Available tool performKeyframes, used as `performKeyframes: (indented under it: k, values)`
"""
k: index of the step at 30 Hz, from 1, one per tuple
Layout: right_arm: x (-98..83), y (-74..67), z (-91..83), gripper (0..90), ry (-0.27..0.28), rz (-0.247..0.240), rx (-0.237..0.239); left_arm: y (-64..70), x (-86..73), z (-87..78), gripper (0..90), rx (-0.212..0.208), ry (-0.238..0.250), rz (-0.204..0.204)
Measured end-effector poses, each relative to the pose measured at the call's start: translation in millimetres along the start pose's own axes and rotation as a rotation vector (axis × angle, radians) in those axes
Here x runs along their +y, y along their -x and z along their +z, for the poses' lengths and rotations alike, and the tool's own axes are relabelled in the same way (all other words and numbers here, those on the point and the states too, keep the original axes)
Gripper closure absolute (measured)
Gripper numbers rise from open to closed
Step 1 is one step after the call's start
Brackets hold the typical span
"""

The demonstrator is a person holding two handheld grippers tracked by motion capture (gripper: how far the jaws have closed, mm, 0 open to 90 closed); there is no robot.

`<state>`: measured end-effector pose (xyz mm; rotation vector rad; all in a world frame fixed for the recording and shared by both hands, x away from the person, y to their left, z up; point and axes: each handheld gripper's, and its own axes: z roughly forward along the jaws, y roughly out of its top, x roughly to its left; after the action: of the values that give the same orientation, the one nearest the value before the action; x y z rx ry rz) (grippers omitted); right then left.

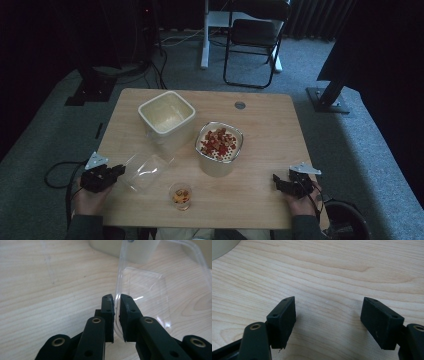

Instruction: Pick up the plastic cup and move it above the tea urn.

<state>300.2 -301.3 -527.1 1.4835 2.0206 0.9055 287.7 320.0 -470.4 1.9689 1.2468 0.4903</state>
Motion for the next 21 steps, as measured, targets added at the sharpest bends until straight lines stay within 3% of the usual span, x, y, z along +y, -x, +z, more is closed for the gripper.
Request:
performKeyframes:
  k: [5,10,21]
  values:
    - [0.0,0.0,0.1,27.8,0.000,0.000,0.000,-2.4,2.4,-9.9,84.6,-0.053,0.034,0.009]
    - [0.0,0.0,0.0,27.8,0.000,0.000,0.000,-5.0,3.8,-22.4,86.1,-0.067,0.064,0.017]
    - [0.1,0.1,0.1,27.8,0.000,0.000,0.000,-16.7,5.3,-46.4,86.9,-0.006,0.115,0.002]
